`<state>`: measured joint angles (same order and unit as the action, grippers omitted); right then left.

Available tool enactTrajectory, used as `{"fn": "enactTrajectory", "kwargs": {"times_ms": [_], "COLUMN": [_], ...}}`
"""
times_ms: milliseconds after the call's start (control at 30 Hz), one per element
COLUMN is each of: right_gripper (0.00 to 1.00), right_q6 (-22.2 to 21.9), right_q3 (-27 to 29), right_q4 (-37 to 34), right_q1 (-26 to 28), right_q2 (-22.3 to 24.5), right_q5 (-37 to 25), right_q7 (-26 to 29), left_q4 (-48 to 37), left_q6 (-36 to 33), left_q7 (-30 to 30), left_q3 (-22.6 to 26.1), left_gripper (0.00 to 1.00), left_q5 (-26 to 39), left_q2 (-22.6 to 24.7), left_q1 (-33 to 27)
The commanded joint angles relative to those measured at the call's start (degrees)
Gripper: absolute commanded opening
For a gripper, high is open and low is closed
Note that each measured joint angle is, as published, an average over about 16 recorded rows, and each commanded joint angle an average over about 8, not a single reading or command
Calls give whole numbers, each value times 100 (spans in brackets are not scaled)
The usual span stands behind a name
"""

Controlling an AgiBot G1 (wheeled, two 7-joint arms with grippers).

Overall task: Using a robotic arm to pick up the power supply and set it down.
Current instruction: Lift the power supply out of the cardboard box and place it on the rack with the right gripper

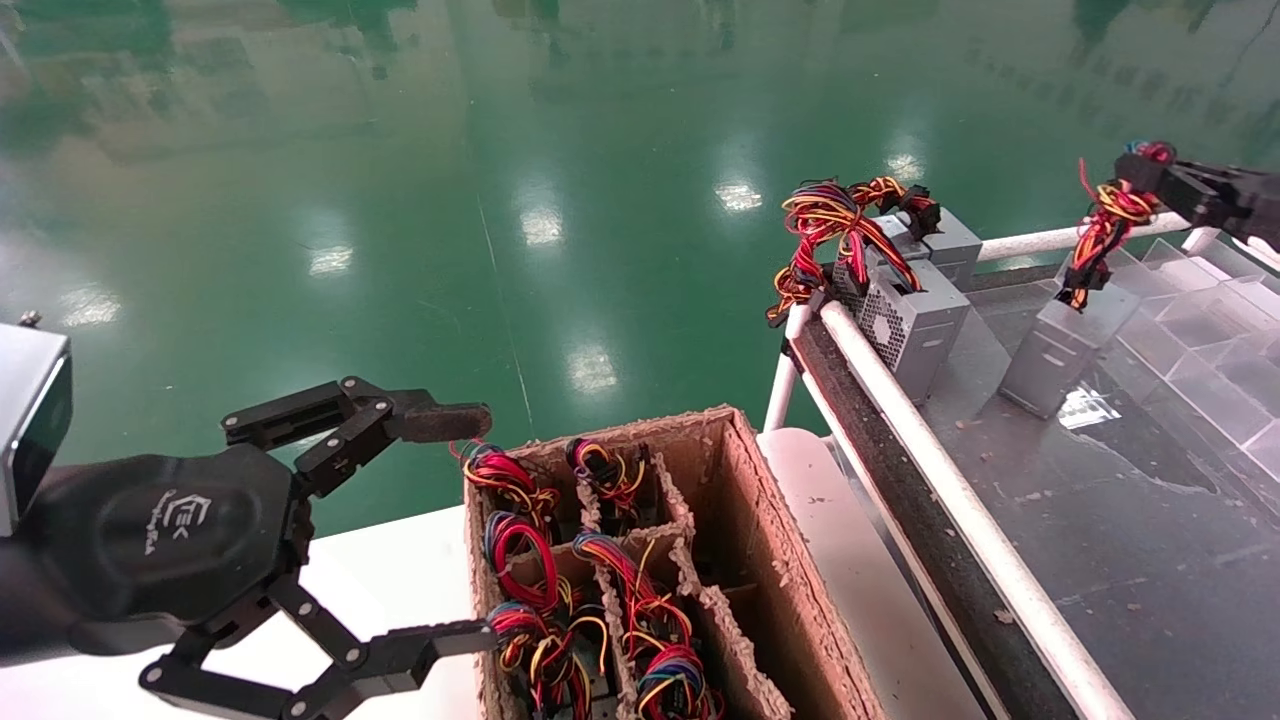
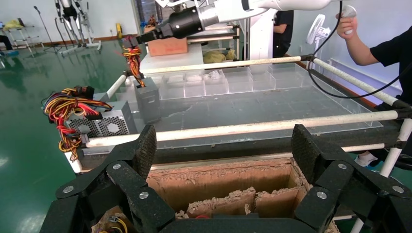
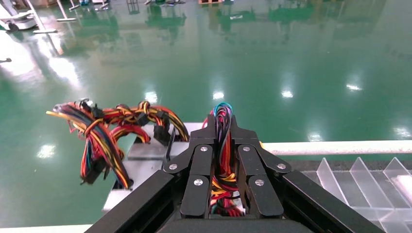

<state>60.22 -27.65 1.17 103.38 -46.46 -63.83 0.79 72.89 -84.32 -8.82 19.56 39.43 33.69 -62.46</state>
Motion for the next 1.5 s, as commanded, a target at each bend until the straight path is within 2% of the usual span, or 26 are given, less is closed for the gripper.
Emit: {"fn": "enactTrajectory", "kwargs": {"times_ms": [33,500,1500], "right_gripper": [0,0,0], "right_q6": [-104,-717,-1594], "right_q3": [-11,-104,-162], "right_q4": [-24,-99,-148], "right_q1": [55,204,278], "right_q2": [-84,-510,-1020], "right_q5": [-17,-152,-234], "right_q7": [30,-3,101], "left_q4": [0,0,0], "left_q6": [0,1,2], "left_q7": [0,1,2], "left_q3": [0,2,5], "left_gripper": [100,100,100], "left_q5": [0,-1,-3], "left_q2": [0,-1,-2], "left_q1": [0,0,-1]}}
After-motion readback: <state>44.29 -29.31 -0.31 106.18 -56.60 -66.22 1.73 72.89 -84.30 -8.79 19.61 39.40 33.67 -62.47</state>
